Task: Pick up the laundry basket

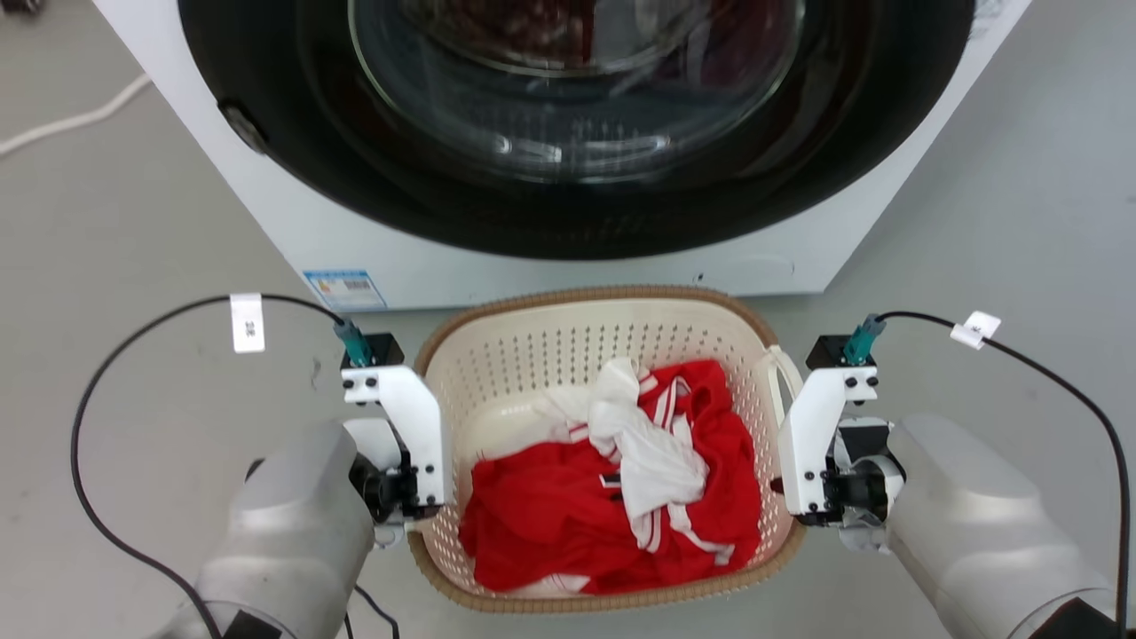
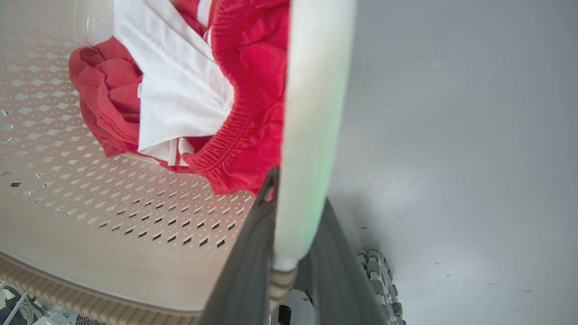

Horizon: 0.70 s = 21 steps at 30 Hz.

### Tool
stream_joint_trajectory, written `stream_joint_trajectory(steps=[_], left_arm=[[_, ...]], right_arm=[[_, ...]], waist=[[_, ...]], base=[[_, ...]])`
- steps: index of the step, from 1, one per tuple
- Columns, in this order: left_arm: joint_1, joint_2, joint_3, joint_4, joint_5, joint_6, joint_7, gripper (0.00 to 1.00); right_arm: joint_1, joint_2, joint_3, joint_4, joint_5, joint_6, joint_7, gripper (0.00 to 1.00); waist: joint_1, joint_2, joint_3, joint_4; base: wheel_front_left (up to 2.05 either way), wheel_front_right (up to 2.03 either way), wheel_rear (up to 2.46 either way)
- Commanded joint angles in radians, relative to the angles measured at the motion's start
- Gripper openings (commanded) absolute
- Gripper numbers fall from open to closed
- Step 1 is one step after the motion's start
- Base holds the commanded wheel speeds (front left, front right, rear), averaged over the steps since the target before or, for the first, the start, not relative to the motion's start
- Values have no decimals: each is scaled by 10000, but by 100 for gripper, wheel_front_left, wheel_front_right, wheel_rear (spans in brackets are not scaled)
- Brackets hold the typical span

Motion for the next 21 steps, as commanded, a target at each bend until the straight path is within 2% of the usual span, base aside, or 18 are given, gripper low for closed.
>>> stream_joint_trajectory(steps=[1,21], left_arm=[[156,-456,-61,-124,-102,-139,85,0],[1569,-660,-490,28,-555,-143,103,0]], right_arm=[[58,364,44,-162,165,143,38,0],[1318,646,378,331,785,143,807,0]], waist=[[2,0,-418,-32],[2,0,-2545,35]], base=[[0,0,0],[0,0,0]])
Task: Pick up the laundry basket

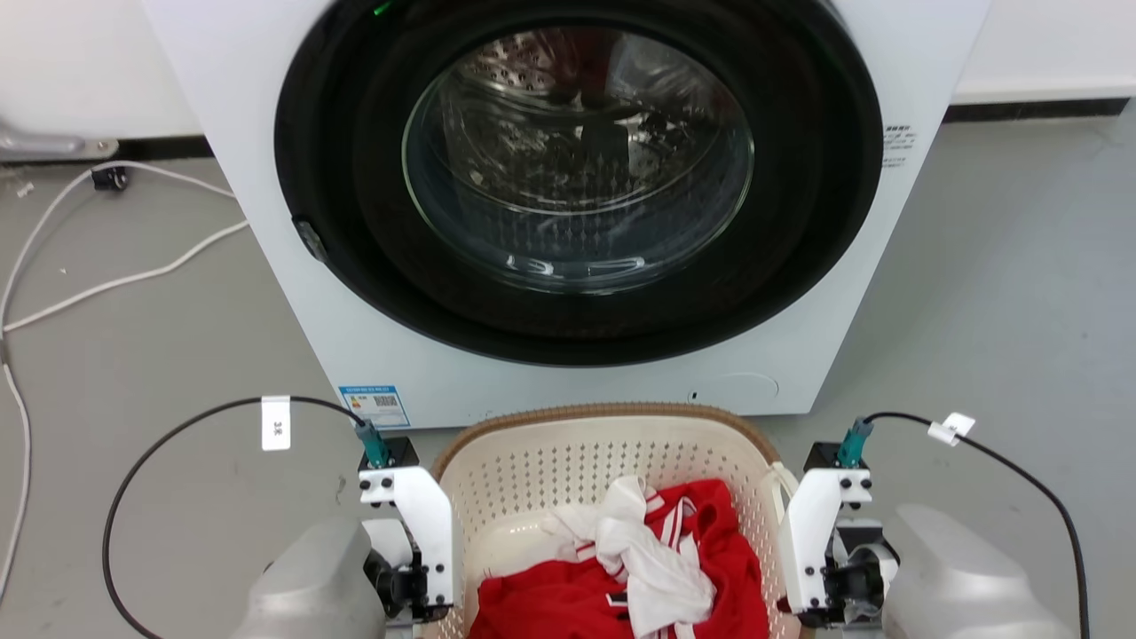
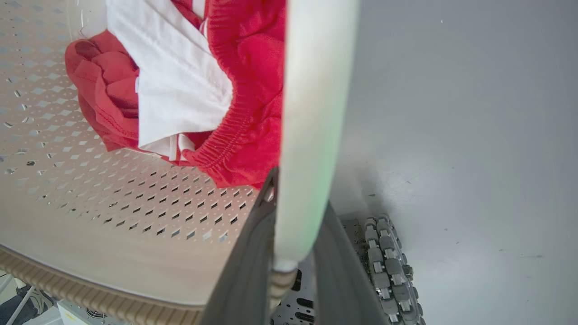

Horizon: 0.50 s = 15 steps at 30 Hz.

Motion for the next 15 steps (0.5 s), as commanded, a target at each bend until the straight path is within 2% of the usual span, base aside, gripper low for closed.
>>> stream_joint_trajectory(steps=[1,15], left_arm=[[175,-461,-36,-166,-111,-147,-61,0],[550,-489,-216,-104,-316,-147,-256,0]], right_arm=[[128,481,20,-179,154,143,40,0],[404,577,210,-44,287,144,115,0]], waist=[[2,0,-160,18],[2,0,-468,29]], base=[[0,0,0],[0,0,0]])
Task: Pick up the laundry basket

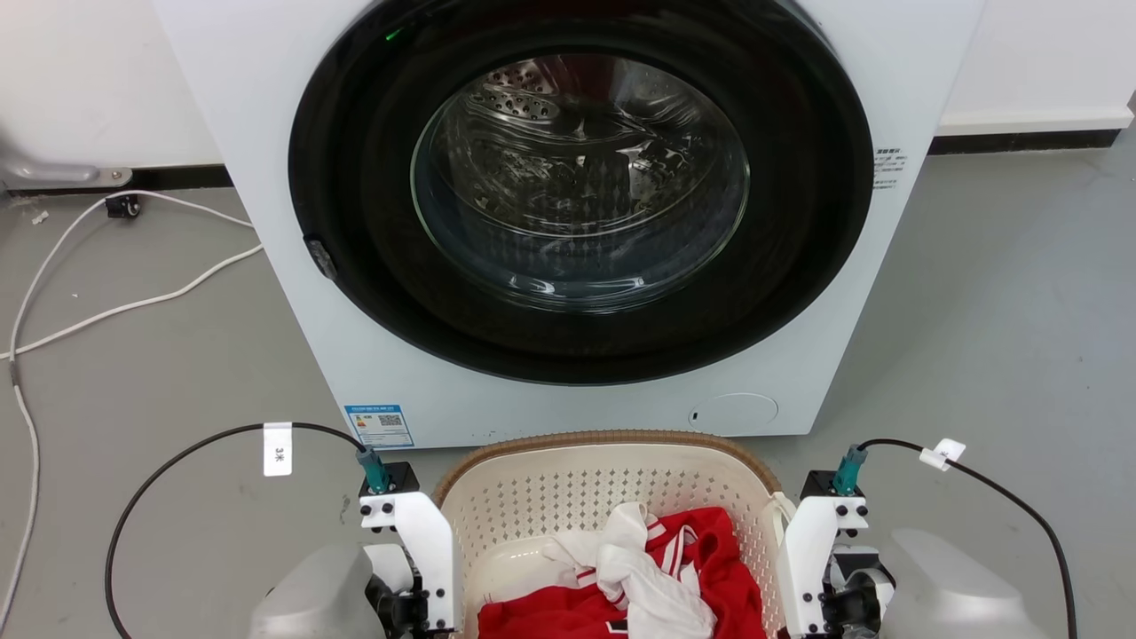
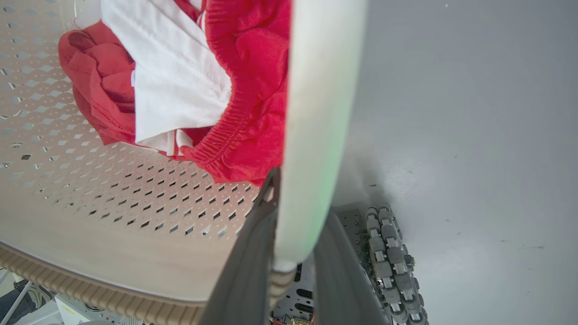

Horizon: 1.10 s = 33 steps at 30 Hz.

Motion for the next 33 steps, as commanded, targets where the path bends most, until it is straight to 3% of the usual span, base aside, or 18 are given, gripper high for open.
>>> stream_joint_trajectory(steps=[1,33], left_arm=[[134,-458,-35,-168,-126,-147,-62,0],[153,-519,-399,-88,-431,-148,-96,0]], right_arm=[[33,488,-4,-185,178,144,-7,0],[82,348,177,-213,452,144,-260,0]], waist=[[1,0,-16,7],[1,0,-118,148]], base=[[0,0,0],[0,0,0]])
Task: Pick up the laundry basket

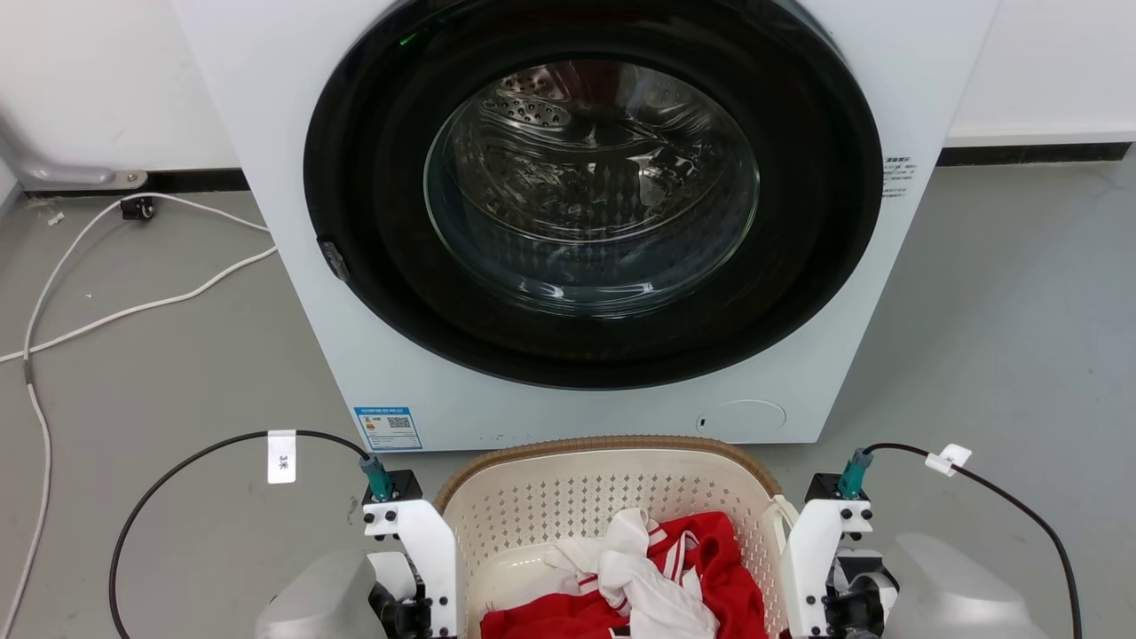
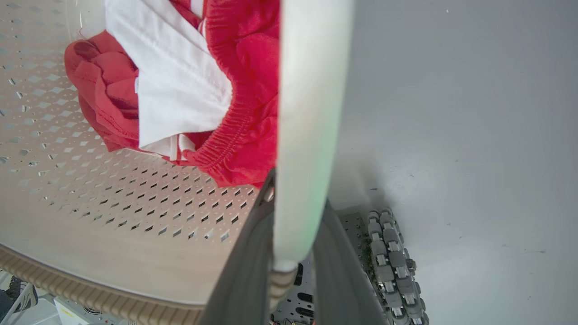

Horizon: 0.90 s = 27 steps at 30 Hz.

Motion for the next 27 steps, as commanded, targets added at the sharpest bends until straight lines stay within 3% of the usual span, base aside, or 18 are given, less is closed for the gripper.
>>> stream_joint_trajectory(steps=[1,27], left_arm=[[86,-470,-38,-177,-107,-148,-15,0],[145,-490,-234,-163,-385,-150,-149,0]], right_arm=[[48,385,-7,-294,135,144,-93,0],[15,461,184,-233,339,145,-225,0]], waist=[[0,-1,2,8],[0,-1,35,94]], base=[[0,0,0],[0,0,0]])
